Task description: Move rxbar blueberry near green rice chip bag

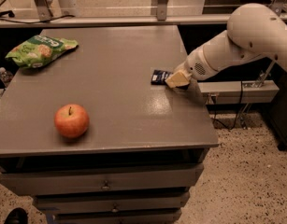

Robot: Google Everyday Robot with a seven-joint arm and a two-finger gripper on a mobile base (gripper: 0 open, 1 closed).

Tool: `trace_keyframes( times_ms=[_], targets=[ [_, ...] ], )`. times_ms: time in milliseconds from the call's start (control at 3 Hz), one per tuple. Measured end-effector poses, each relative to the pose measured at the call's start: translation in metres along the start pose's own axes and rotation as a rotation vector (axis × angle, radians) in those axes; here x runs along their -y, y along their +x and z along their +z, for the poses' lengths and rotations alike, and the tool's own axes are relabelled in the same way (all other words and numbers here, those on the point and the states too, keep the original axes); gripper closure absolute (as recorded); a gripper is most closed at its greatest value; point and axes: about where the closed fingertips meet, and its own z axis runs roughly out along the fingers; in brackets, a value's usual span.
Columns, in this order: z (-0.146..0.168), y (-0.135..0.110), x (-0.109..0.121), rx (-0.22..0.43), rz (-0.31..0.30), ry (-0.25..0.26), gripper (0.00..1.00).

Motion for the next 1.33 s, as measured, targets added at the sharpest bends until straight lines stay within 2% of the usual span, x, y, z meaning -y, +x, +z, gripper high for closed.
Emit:
trace_keyframes(
  times_ms=[333,1000,1333],
  targets=[
    [-0.001,0.0,0.0,0.0,0.0,0.0,1.0],
    [-0.017,-0.067,-0.016,0.119,-0.061,-0.01,1.0],
    [-0.017,-0.067,-0.016,0.119,-0.061,-0.01,1.0]
  ],
)
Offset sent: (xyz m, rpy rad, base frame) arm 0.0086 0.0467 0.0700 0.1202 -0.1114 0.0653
